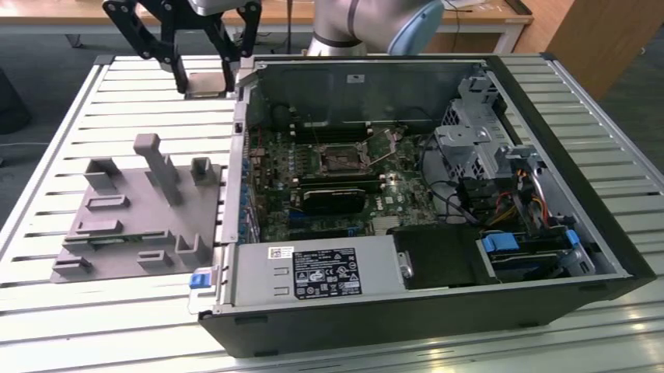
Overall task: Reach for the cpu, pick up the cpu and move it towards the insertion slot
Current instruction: 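Pick up the cpu and move it towards the insertion slot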
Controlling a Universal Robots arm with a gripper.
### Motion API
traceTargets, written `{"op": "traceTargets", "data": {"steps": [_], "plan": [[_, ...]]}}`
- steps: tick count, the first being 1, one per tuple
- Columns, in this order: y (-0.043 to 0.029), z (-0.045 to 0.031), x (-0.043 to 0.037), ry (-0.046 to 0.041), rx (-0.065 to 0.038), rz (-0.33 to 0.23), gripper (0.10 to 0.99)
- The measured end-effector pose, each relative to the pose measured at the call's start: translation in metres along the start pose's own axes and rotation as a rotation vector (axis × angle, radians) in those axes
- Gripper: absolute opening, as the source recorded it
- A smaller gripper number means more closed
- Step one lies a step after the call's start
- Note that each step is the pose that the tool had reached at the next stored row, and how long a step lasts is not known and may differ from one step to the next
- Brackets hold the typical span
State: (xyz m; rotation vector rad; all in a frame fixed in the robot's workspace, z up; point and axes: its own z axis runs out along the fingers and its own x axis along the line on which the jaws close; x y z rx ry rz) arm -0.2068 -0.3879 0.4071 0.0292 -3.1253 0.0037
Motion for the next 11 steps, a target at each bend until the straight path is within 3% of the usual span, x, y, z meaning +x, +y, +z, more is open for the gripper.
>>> {"op": "traceTargets", "data": {"steps": [11], "plan": [[-0.0004, -0.0004, -0.0203, 0.0031, 0.000, 0.000, 0.545]]}}
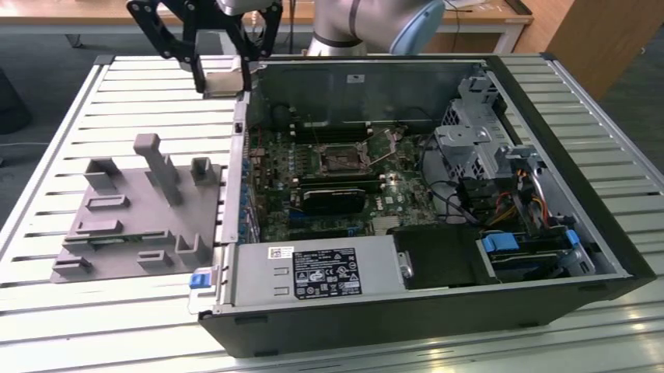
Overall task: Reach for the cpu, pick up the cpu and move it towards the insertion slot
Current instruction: 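Pick up the cpu and move it towards the insertion slot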
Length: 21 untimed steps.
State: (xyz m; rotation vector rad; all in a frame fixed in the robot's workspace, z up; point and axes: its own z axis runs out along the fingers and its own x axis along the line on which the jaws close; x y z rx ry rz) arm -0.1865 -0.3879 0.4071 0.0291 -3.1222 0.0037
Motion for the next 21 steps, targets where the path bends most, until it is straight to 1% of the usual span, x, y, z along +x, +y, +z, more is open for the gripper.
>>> {"op": "traceTargets", "data": {"steps": [15, 21], "plan": [[-0.0006, -0.0006, -0.0302, 0.0068, 0.000, 0.000, 0.545], [-0.0008, -0.0008, -0.0409, 0.0094, 0.000, 0.000, 0.545]]}}
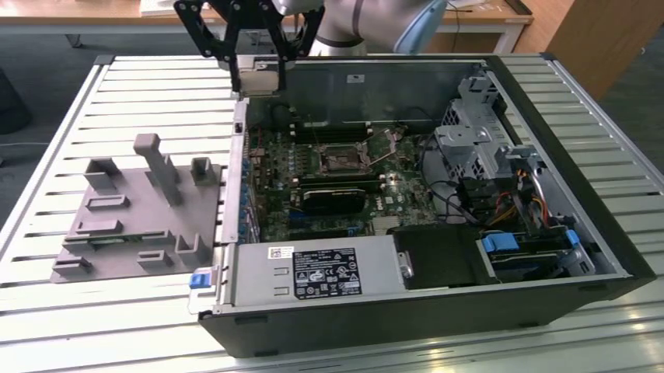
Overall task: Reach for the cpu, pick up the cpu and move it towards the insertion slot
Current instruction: 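Pick up the cpu and move it towards the insertion slot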
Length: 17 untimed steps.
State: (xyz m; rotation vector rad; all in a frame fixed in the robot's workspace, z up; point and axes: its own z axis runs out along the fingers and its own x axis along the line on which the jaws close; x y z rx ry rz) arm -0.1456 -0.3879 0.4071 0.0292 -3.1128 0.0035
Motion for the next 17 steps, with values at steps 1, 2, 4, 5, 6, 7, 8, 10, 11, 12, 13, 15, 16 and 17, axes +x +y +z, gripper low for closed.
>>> {"op": "traceTargets", "data": {"steps": [1, 2, 4, 5, 6, 7, 8, 10, 11, 12, 13, 15, 16, 17], "plan": [[0.0000, 0.0000, -0.0018, 0.0005, 0.000, 0.000, 0.545], [-0.0001, -0.0001, -0.0035, 0.0009, 0.000, 0.000, 0.545], [-0.0001, -0.0002, -0.0070, 0.0019, 0.000, 0.000, 0.545], [-0.0002, -0.0002, -0.0087, 0.0023, 0.000, 0.000, 0.545], [-0.0002, -0.0003, -0.0106, 0.0028, 0.000, 0.000, 0.545], [-0.0002, -0.0004, -0.0124, 0.0033, 0.000, 0.000, 0.545], [-0.0003, -0.0004, -0.0141, 0.0037, 0.000, 0.000, 0.545], [-0.0003, -0.0005, -0.0177, 0.0046, 0.000, 0.000, 0.545], [-0.0004, -0.0006, -0.0195, 0.0050, 0.000, 0.000, 0.545], [-0.0004, -0.0006, -0.0213, 0.0056, 0.000, 0.000, 0.545], [-0.0004, -0.0007, -0.0232, 0.0061, 0.000, 0.000, 0.545], [-0.0005, -0.0008, -0.0272, 0.0071, 0.000, 0.000, 0.545], [-0.0006, -0.0008, -0.0297, 0.0078, 0.000, 0.000, 0.545], [-0.0006, -0.0009, -0.0320, 0.0086, 0.000, 0.000, 0.545]]}}
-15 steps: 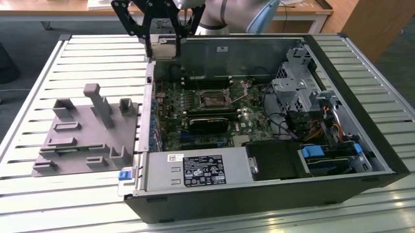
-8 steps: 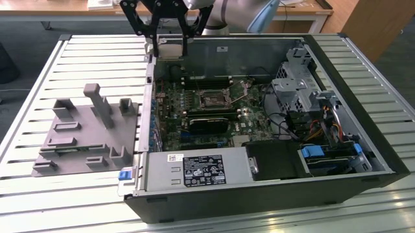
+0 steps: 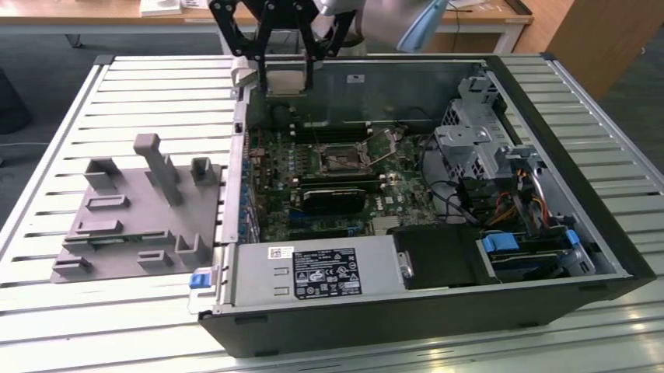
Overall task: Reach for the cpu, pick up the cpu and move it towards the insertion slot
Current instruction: 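Pick up the cpu and move it towards the insertion slot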
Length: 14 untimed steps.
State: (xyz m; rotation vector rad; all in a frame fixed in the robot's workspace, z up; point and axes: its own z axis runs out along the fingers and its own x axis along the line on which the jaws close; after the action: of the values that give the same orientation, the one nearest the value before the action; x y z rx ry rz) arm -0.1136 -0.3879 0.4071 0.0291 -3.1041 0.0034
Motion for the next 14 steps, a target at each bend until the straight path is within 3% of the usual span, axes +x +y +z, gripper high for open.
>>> {"op": "traceTargets", "data": {"steps": [9, 14], "plan": [[0.0002, -0.0007, -0.0204, 0.0051, 0.000, 0.000, 0.545], [0.0054, -0.0012, -0.0305, 0.0058, 0.000, 0.000, 0.545]]}}
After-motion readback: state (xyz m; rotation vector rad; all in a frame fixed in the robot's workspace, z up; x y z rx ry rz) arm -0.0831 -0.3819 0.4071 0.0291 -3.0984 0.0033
